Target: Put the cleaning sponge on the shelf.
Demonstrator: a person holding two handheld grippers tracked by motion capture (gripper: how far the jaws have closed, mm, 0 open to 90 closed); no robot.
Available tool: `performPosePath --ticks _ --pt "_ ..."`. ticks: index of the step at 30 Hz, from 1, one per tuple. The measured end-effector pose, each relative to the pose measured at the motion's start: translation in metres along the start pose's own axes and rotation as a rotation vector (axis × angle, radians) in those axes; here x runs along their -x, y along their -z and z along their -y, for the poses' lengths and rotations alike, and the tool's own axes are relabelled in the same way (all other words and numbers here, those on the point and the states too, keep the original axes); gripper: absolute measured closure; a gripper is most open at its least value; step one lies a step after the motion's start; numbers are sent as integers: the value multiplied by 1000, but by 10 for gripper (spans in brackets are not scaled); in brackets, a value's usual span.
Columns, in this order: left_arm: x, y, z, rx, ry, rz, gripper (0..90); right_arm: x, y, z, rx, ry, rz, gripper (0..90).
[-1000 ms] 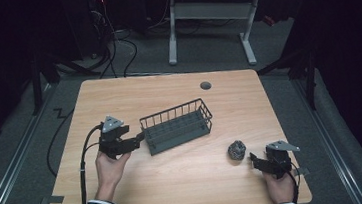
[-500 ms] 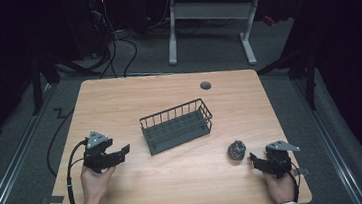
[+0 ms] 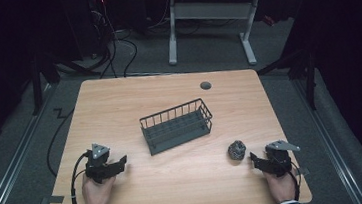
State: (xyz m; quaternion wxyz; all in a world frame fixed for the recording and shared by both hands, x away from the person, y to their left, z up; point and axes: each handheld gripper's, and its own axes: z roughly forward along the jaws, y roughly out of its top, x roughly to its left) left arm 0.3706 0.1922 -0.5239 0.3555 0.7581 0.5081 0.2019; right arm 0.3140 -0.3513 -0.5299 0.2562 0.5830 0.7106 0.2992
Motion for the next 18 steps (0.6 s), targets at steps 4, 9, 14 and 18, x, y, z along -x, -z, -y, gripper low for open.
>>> performPosePath --ticks 4,9,14,18 --pt "-1 -2 1 5 4 -11 292 0 0 0 2 -1 1 325" --pt "-2 -6 2 3 -4 -43 283 0 1 0 -5 4 -3 333" --pt "-3 -10 4 -5 1 -55 282 -3 2 -1 -8 35 -3 335" --pt "-4 -12 6 -7 5 -57 282 -6 6 -1 0 54 -14 336"
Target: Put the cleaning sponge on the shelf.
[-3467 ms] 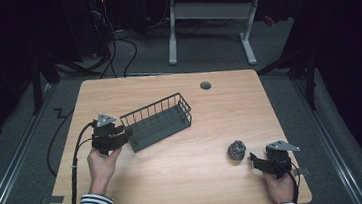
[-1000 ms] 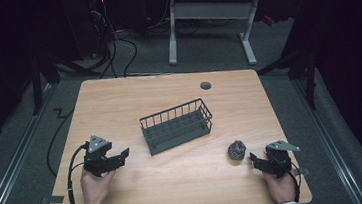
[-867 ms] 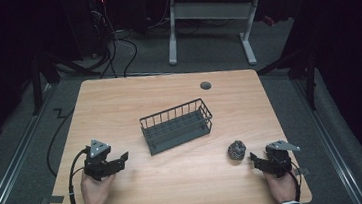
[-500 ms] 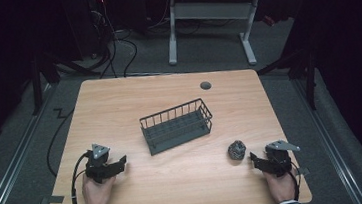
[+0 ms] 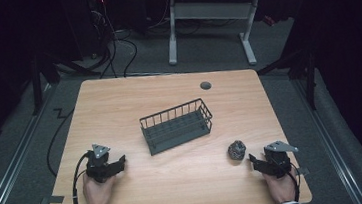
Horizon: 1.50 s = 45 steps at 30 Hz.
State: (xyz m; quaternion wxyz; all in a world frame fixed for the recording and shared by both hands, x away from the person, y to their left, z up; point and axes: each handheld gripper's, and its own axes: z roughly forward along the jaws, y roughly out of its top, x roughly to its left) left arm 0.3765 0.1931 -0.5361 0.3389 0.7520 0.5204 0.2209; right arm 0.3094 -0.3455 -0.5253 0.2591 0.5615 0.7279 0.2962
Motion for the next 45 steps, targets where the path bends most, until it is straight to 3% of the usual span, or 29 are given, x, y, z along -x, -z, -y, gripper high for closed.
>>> performPosePath --ticks 2,14,19,24,36,40,45 --pt "0 0 1 3 -8 -7 281 0 2 0 8 -15 -18 336" --pt "0 1 2 2 5 -16 270 -4 13 6 44 9 -66 285" --pt "0 1 2 0 5 -17 268 -16 19 0 79 62 -93 248" --pt "0 1 1 0 4 -18 264 -24 21 -9 106 80 -132 230" --pt "0 1 1 -1 3 -18 262 -36 3 -28 74 104 -166 209" --pt "0 0 1 0 3 -19 261 -39 -8 -31 43 91 -175 224" --pt "0 0 1 0 3 -19 261 -40 -15 -32 14 110 -178 268"
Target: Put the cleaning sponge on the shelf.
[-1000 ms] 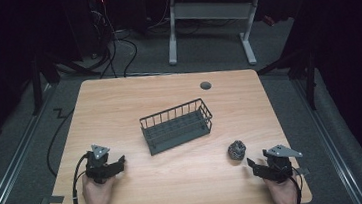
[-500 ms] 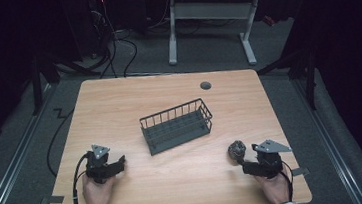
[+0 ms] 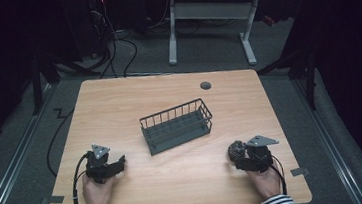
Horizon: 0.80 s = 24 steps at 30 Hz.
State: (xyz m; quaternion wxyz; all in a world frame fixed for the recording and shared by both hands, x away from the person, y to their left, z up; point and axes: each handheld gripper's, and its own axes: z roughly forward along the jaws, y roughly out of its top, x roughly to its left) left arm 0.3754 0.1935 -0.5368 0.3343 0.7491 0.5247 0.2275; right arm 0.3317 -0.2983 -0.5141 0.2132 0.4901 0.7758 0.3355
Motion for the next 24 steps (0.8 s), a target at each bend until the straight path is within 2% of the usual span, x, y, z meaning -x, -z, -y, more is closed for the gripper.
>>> performPosePath --ticks 5,14,16,17,18,24 --pt "0 0 0 0 0 0 261 -1 -2 0 -8 7 -2 338" --pt "0 0 0 0 1 1 257 -2 2 0 -8 6 -5 370" --pt "0 0 0 0 0 1 257 -2 4 0 2 -1 -18 371" --pt "0 0 0 0 0 1 257 -2 6 -1 9 -27 -41 372" --pt "0 0 0 0 0 1 256 -2 7 -2 10 -33 -49 372" --pt "0 0 0 0 -1 4 255 -6 9 -10 19 -12 -70 372"
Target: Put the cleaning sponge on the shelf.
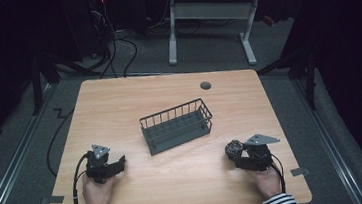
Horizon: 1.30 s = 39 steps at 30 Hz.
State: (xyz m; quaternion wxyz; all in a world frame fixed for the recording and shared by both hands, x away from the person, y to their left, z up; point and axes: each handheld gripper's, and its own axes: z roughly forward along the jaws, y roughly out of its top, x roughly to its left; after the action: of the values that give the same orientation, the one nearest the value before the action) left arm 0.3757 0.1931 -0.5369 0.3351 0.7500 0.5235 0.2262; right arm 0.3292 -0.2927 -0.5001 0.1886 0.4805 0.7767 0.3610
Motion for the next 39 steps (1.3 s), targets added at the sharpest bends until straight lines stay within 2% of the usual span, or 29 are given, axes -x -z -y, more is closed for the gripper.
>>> performPosePath --ticks 12,28,29,33,39 --pt "0 0 0 0 -2 1 248 -8 8 -25 49 23 -45 374" --pt "1 0 0 -1 -15 13 249 -14 9 -50 94 18 -105 375" --pt "1 0 0 -1 -15 14 249 -15 9 -55 108 13 -119 376" --pt "2 0 0 -1 -15 14 249 -17 10 -62 114 22 -123 377" --pt "2 0 0 -1 -16 15 249 -22 12 -84 141 43 -149 379"
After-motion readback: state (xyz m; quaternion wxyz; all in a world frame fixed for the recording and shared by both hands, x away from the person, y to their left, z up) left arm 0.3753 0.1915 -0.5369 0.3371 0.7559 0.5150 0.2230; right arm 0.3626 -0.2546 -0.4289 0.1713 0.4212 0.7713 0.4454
